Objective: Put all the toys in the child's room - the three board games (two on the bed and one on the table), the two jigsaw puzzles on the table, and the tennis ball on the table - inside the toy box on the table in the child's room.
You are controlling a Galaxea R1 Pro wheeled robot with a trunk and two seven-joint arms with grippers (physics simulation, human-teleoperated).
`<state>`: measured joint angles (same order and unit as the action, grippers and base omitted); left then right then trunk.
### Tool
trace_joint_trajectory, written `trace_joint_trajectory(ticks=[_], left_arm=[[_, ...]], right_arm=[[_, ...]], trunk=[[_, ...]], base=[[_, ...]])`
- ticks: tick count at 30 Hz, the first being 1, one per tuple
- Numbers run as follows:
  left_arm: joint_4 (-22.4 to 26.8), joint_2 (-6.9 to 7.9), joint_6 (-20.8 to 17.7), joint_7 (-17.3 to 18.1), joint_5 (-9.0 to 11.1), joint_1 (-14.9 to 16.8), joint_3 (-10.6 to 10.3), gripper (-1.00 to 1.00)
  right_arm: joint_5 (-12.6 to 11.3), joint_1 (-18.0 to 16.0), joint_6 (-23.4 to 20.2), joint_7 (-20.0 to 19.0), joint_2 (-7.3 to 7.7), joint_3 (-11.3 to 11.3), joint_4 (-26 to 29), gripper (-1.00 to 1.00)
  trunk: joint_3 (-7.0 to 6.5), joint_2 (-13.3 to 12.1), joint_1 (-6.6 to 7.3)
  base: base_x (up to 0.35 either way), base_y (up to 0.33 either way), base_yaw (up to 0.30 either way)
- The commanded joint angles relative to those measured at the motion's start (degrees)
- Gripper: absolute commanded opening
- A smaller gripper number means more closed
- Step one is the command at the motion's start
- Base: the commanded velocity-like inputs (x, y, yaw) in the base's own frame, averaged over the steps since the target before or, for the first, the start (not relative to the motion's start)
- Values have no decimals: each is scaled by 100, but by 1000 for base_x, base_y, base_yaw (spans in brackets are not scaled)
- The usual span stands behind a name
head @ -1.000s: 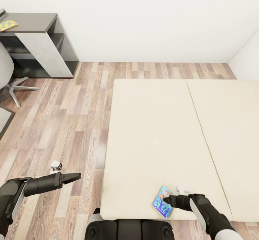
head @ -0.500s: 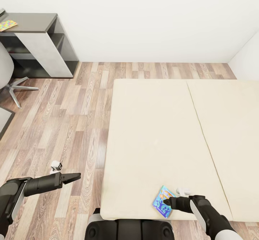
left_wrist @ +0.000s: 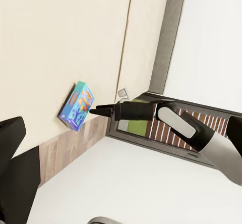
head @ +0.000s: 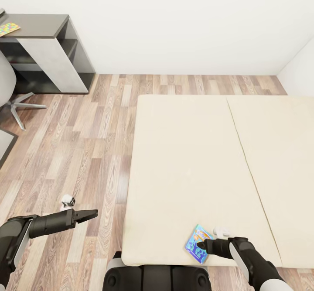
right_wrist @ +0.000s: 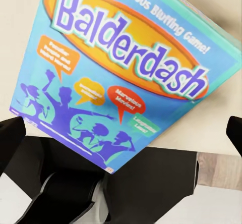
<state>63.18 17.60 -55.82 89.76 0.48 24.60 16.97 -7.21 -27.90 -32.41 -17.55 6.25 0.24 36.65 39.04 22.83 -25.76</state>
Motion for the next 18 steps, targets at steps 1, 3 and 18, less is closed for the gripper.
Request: trace_joint_trajectory(ticks=[1, 3, 18], left_arm=[[2, 2, -61, 24, -5, 1, 0, 100], [2, 4, -61, 24, -5, 1, 0, 100], [2, 6, -61, 24, -4, -1, 0, 100]], right_arm=[[-52, 0, -38, 9, 0, 2, 8, 100], [-52, -4, -38, 12, -1, 2, 12, 100], [-52, -49, -30, 14, -9, 2, 60, 100]], trunk=[[14, 9, -3], [25, 9, -3], [49, 9, -3]], base=[[0, 0, 0], [0, 0, 0], [0, 0, 0]])
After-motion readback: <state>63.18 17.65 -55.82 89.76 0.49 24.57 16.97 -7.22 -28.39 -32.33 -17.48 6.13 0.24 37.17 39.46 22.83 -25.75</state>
